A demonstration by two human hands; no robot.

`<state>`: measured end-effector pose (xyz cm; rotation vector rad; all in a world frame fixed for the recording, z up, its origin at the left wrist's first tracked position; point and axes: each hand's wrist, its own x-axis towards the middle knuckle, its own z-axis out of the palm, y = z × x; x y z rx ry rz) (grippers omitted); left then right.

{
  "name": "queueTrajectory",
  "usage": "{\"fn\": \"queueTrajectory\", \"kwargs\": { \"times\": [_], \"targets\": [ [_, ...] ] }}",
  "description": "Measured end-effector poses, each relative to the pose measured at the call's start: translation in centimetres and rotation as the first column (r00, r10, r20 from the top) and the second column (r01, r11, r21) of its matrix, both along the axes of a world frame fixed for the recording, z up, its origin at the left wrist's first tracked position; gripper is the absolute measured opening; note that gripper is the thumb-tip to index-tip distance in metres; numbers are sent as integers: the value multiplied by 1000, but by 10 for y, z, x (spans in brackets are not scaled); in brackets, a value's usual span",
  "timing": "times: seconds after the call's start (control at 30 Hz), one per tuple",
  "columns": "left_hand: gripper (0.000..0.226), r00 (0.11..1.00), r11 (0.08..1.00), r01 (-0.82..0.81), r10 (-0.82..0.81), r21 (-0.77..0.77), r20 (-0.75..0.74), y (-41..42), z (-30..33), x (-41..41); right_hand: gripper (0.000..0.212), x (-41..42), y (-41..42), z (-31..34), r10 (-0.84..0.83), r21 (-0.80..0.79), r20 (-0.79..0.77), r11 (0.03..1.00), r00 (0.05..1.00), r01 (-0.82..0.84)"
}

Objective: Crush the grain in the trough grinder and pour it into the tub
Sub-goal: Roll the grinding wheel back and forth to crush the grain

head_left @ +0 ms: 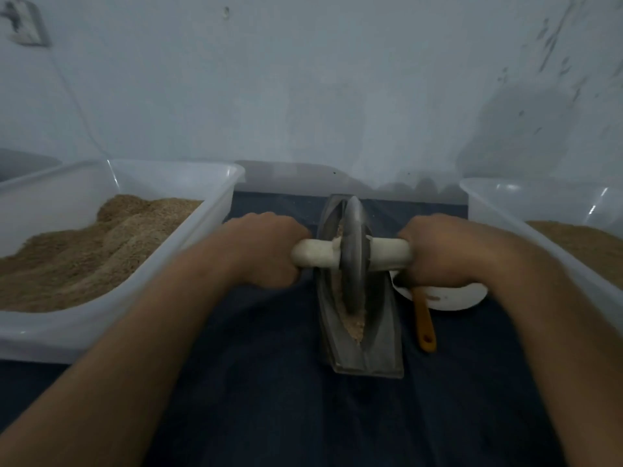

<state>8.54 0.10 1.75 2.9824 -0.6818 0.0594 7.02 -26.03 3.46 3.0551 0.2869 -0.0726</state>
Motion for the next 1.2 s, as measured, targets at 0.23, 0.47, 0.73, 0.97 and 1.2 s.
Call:
{"fn": "queueTrajectory", "kwargs": {
  "times": [0.23,0.47,0.73,0.97,1.2],
  "targets": [
    [16,988,998,-64,63,2,138,-6,-10,2,15,0,10,-4,-61,-84,161,994,985,75],
    [25,829,986,-153,162,-62,536,-22,-32,24,16,22,9,-32,-35,-13,536,999,843,49],
    [20,982,997,71,-67,17,-179,5,10,-13,22,-22,2,14,8,69,-159,998,987,3],
    [25,840,965,-262,232,-8,491,-27,-24,12,13,19,15,-28,-93,-33,526,991,846,130],
    [17,867,987,-160,143,-5,478,-22,-18,7,15,18,-1,-21,14,-22,395,1000,919,-6]
  ]
}}
